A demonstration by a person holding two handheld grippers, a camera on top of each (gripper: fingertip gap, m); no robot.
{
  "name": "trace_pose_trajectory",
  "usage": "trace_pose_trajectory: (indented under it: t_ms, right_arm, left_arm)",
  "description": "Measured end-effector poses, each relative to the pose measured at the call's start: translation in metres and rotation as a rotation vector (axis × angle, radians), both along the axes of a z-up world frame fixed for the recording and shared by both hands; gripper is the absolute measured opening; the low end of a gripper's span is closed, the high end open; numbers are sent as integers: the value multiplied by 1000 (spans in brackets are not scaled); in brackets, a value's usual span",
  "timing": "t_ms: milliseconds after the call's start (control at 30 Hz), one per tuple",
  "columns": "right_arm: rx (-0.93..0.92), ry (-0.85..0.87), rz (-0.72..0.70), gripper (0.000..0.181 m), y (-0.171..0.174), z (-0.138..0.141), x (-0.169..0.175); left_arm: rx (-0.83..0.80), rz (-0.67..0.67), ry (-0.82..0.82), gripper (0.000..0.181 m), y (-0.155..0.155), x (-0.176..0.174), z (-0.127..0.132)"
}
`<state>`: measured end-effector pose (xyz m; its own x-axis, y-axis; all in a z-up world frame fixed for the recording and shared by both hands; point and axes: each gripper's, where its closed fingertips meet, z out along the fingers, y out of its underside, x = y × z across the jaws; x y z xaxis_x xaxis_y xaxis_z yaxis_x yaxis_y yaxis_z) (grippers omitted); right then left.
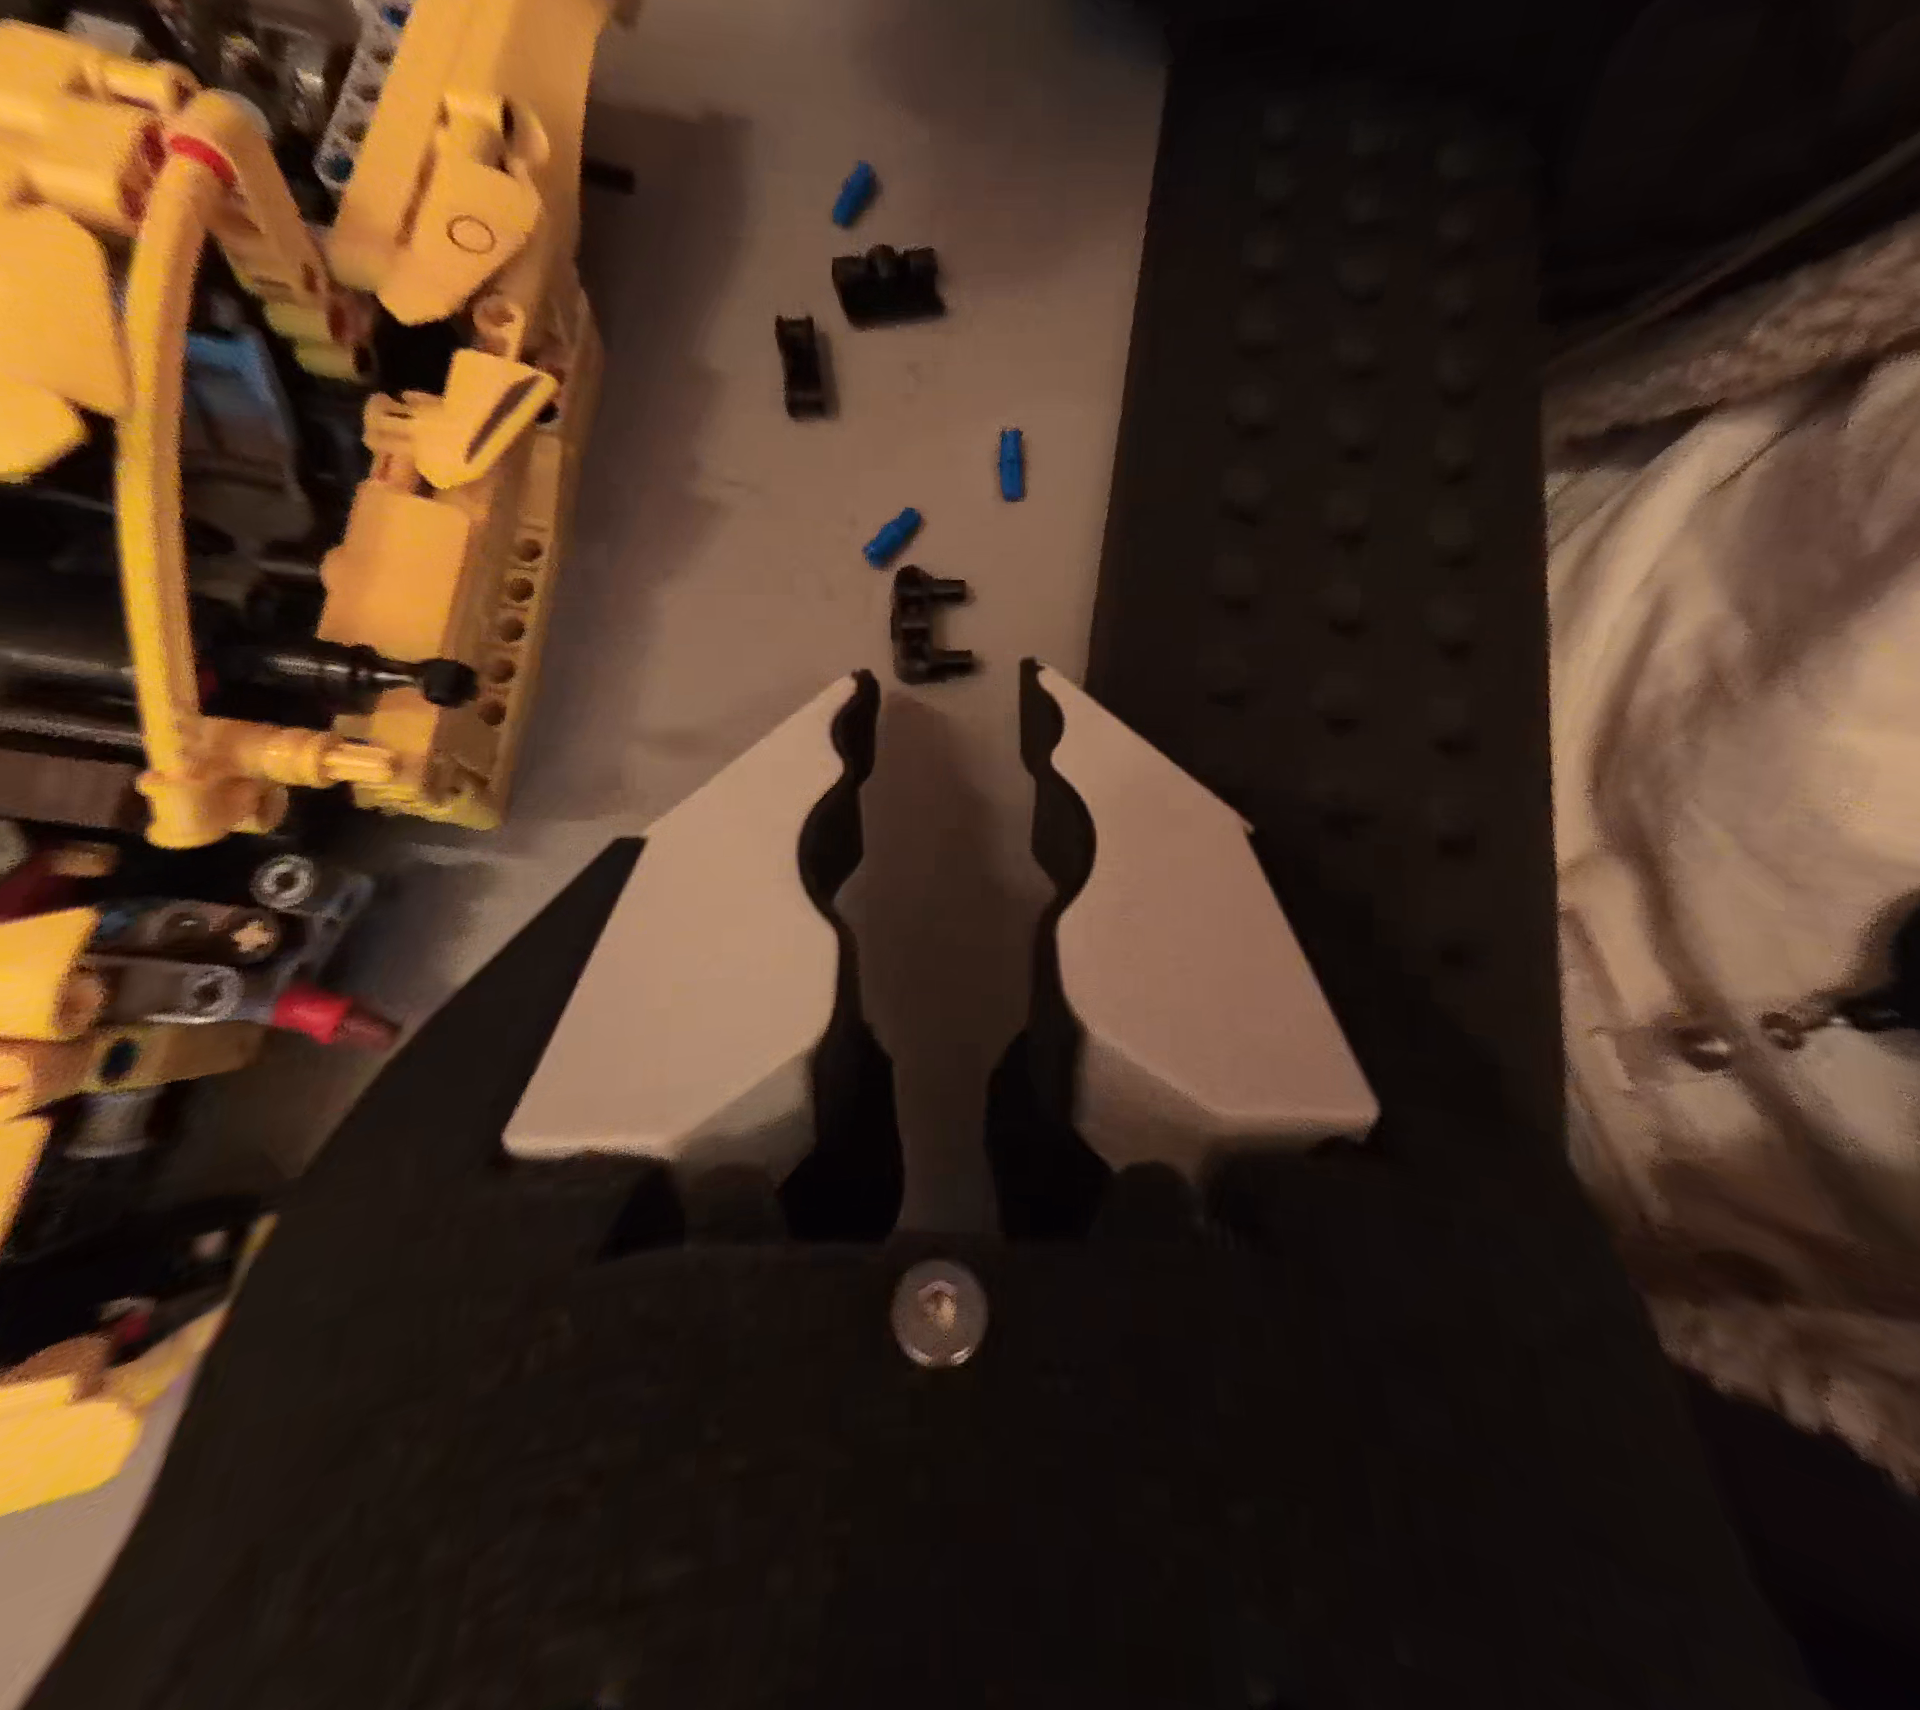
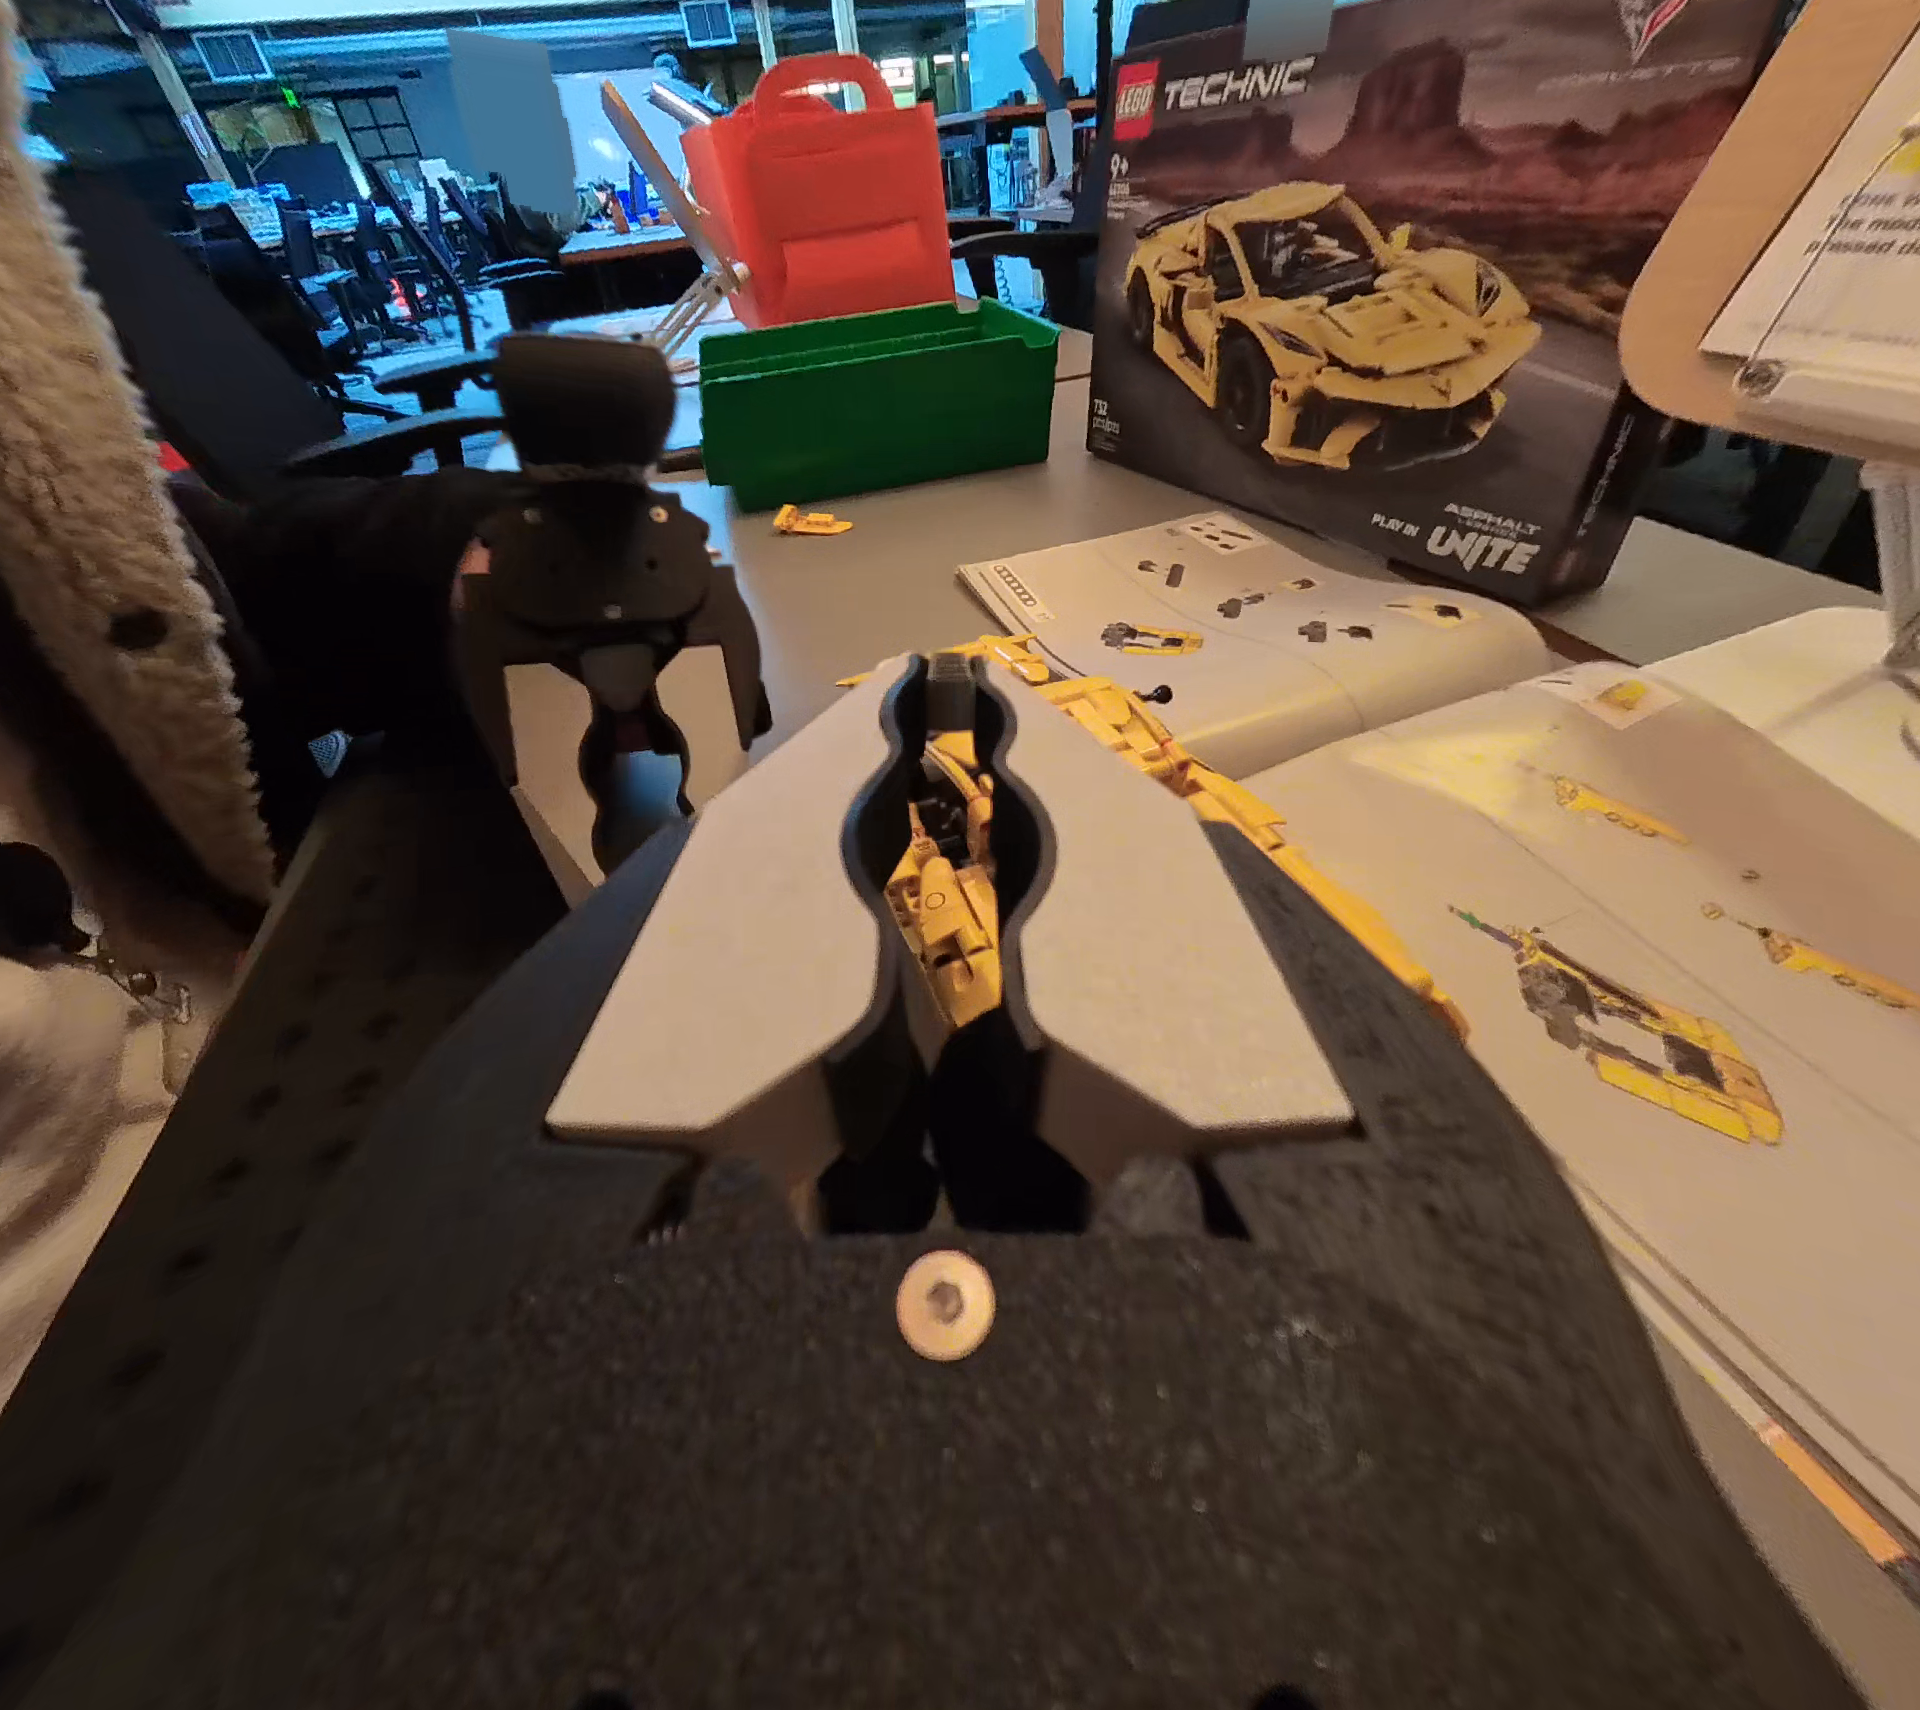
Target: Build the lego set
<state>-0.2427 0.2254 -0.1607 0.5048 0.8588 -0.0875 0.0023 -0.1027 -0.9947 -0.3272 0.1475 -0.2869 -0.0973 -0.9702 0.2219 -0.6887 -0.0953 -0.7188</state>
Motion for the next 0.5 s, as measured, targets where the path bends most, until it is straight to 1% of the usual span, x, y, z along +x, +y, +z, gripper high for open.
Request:
trace_pose_trajectory:
  t_ms: [67, 133, 300, 333, 400, 500]
  right_arm:
    - [18, 20, -3, 7, -1, 6, 4]
    - [16, 32, 13, 7, -3, 10, 3]
    - [39, 24, 41, 7, -10, 14, -5]
    - [41, 27, 37, 7, -10, 15, -4]
    - [46, 39, 33, 7, -10, 18, -2]
    - [48, 67, 33, 7, -10, 22, 0]
  left_arm:
    - [-41, 8, 15, 27, -4, 3, -3]
    - [-35, -7, 43, 25, -9, 5, -9]
    - [-153, -81, -57, 26, -29, 16, 13]
    - [-139, -90, -71, 26, -27, 15, 14]
    - [-27, -99, -83, 27, -15, 14, 9]
    - [131, -205, -165, 31, -8, 12, 6]
